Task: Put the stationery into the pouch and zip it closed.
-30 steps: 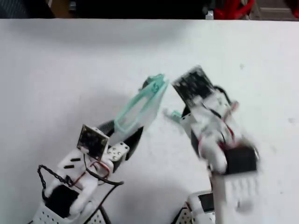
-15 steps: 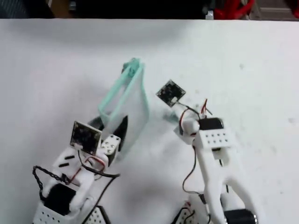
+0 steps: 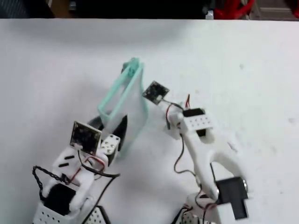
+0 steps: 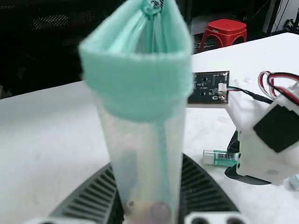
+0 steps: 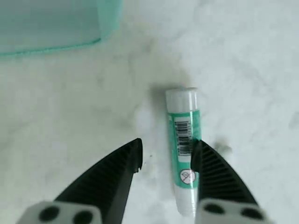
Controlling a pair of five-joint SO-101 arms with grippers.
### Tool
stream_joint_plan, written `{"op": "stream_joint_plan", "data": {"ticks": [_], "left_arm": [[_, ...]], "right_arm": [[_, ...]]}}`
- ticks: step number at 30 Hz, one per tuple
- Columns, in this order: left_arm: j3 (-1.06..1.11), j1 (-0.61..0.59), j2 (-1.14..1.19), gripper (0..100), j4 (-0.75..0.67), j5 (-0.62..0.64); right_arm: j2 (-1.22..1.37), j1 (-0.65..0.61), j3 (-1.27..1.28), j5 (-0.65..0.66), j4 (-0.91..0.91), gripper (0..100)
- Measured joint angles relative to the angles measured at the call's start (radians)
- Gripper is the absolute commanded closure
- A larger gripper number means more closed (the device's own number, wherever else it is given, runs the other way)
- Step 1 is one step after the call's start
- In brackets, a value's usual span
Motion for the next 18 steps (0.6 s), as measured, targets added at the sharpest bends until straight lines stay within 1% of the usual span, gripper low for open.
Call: {"op": "stream_joint_plan", "data": {"ticks": [5,6,9,11,13,15,18], "left_arm": [[0.000,0.000,0.000,88,0.000,0.000],[0.000,0.000,0.000,88,0.000,0.000],[0.000,0.000,0.000,88,0.000,0.000],[0.000,0.000,0.000,88,0.000,0.000],[0.000,0.000,0.000,88,0.000,0.000],[0.000,0.000,0.000,88,0.000,0.000],[0.000,0.000,0.000,87,0.000,0.000]], "right_arm": [[0.123,0.031,-0.087,0.000,-0.003,85.4],[0.137,0.035,-0.094,0.000,-0.002,87.6],[0.143,0.040,-0.097,0.000,0.006,99.1],[0.144,0.040,-0.097,0.003,0.006,96.1],[0.144,0.040,-0.097,0.041,0.006,98.2],[0.144,0.043,-0.097,0.091,0.006,97.9],[0.123,0.089,-0.121,0.107,0.044,98.1]]}}
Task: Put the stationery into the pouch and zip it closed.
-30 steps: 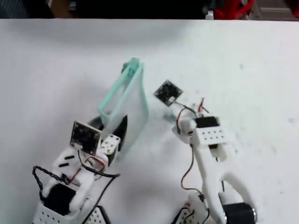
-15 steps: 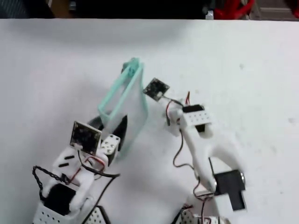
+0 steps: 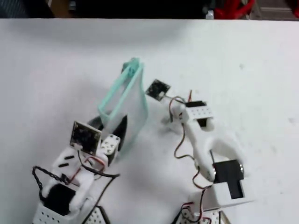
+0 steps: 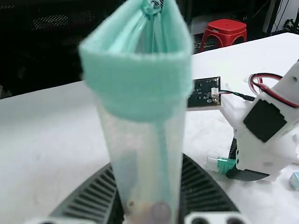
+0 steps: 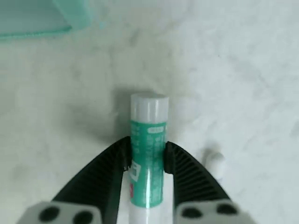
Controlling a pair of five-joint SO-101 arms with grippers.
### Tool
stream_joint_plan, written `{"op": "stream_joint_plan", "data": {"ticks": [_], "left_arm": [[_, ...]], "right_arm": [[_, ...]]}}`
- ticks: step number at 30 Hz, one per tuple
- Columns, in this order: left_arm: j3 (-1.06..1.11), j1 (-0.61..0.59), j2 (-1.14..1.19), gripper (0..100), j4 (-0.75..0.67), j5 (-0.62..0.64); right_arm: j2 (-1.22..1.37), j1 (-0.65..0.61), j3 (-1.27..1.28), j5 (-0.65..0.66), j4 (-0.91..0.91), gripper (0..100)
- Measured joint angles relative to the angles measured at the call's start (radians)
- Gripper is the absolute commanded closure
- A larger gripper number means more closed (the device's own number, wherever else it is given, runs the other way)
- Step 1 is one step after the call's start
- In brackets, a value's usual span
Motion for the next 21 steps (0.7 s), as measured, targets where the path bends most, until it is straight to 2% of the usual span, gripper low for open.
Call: {"op": "stream_joint_plan", "data": {"ticks": [5,12,16,21], "left_arm": [[0.000,-0.002,0.000,83,0.000,-0.002],[0.000,-0.002,0.000,81,0.008,-0.003],[0.000,0.046,-0.005,82,0.020,-0.005],[0.000,0.115,-0.011,82,0.048,-0.006]], "right_arm": [[-0.249,0.097,-0.107,-0.091,0.189,98.1],[-0.741,0.080,-0.178,-0.203,0.318,98.1],[-0.994,-0.023,-0.242,-0.327,0.316,98.1],[-1.201,-0.293,-0.305,-0.477,0.210,98.1]]}}
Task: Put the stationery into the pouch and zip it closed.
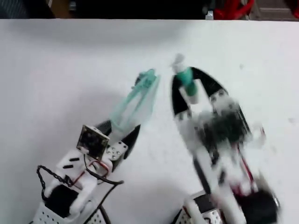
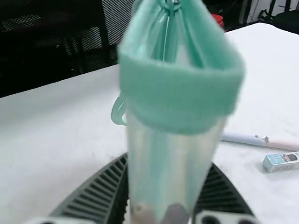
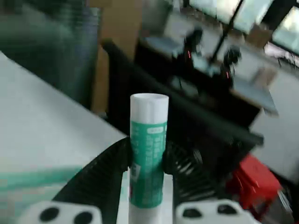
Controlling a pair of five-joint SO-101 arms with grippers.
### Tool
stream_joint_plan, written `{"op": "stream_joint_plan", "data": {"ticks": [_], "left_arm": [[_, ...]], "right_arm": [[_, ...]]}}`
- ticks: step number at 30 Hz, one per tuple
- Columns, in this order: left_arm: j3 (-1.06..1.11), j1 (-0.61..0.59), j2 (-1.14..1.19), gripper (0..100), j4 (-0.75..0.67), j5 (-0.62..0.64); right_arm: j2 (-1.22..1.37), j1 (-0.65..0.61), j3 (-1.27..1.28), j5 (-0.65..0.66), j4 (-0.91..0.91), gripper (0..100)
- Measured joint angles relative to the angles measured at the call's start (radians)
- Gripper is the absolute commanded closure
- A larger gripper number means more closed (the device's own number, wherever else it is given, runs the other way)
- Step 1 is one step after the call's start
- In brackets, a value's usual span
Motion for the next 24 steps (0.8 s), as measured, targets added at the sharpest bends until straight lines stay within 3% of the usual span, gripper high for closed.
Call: {"op": "stream_joint_plan", "data": {"ticks": [4,8,24], "left_arm": [[0.000,0.009,0.000,82,0.000,-0.002],[0.000,0.009,0.000,82,0.000,-0.002],[0.000,0.009,0.000,82,0.000,-0.002]], "right_arm": [[-0.006,-0.183,-0.008,-0.083,-0.091,98.1],[0.021,-0.282,0.038,-0.187,-0.123,98.1],[0.092,-0.278,0.374,-0.226,-0.327,98.1]]}}
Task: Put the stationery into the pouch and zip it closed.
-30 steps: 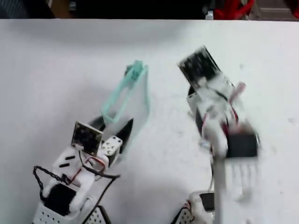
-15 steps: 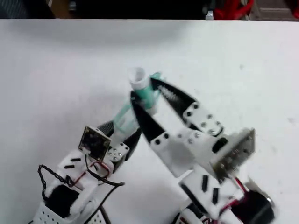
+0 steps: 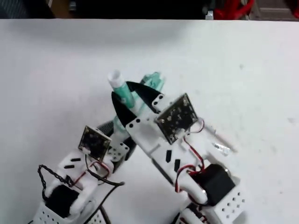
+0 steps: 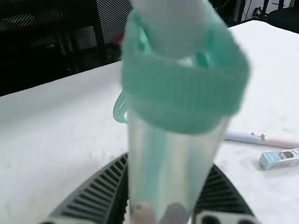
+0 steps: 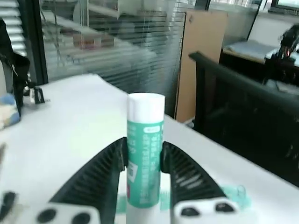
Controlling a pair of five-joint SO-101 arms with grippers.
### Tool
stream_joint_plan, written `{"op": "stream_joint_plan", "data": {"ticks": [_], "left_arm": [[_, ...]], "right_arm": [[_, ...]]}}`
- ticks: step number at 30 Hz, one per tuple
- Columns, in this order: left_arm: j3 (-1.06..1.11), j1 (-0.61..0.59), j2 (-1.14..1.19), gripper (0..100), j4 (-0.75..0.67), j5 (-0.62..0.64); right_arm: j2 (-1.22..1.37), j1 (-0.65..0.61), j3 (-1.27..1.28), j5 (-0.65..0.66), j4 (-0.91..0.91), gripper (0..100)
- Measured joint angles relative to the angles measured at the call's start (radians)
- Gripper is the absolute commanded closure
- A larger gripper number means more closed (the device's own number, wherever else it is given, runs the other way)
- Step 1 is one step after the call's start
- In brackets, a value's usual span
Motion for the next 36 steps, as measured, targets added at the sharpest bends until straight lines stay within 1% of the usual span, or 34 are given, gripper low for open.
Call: {"op": "stream_joint_plan", "data": {"ticks": [7,8,10,12,13,14,18,21,23,27,29,32,34,36], "left_arm": [[-0.002,-0.003,0.000,82,0.000,0.000],[-0.002,-0.009,0.000,82,0.000,0.000],[-0.002,-0.026,0.000,82,0.000,0.000],[-0.002,-0.035,0.002,82,-0.005,0.000],[-0.002,-0.041,0.002,82,-0.005,0.000],[-0.002,-0.044,0.003,82,-0.005,0.000],[-0.002,-0.043,0.003,82,-0.006,0.000],[-0.002,-0.044,0.005,82,-0.006,0.000],[-0.002,-0.046,0.005,82,-0.006,0.000],[-0.002,-0.046,0.005,82,-0.008,0.000],[-0.002,-0.048,0.005,82,-0.008,0.000],[-0.002,-0.048,0.005,82,-0.008,0.000],[-0.002,-0.048,0.005,83,-0.008,0.000],[-0.002,-0.048,0.005,84,-0.008,0.000]], "right_arm": [[-0.015,0.023,0.057,-0.002,-0.029,97.9],[-0.015,0.023,0.057,-0.002,-0.029,96.6],[-0.015,0.025,0.054,-0.002,-0.012,88.2],[-0.011,0.025,0.037,-0.002,0.057,78.6],[0.008,0.025,0.032,-0.002,0.087,76.0],[0.009,0.025,0.028,-0.005,0.109,75.7],[0.003,0.028,0.000,-0.003,0.170,79.8],[0.006,0.028,-0.025,-0.003,0.186,79.0],[0.006,0.051,-0.061,-0.003,0.189,78.6],[0.011,0.149,-0.176,-0.003,0.224,78.9],[0.029,0.224,-0.238,-0.003,0.259,78.9],[0.123,0.356,-0.327,-0.003,0.327,79.0],[0.212,0.445,-0.379,0.028,0.382,79.0],[0.301,0.531,-0.428,0.089,0.440,79.0]]}}
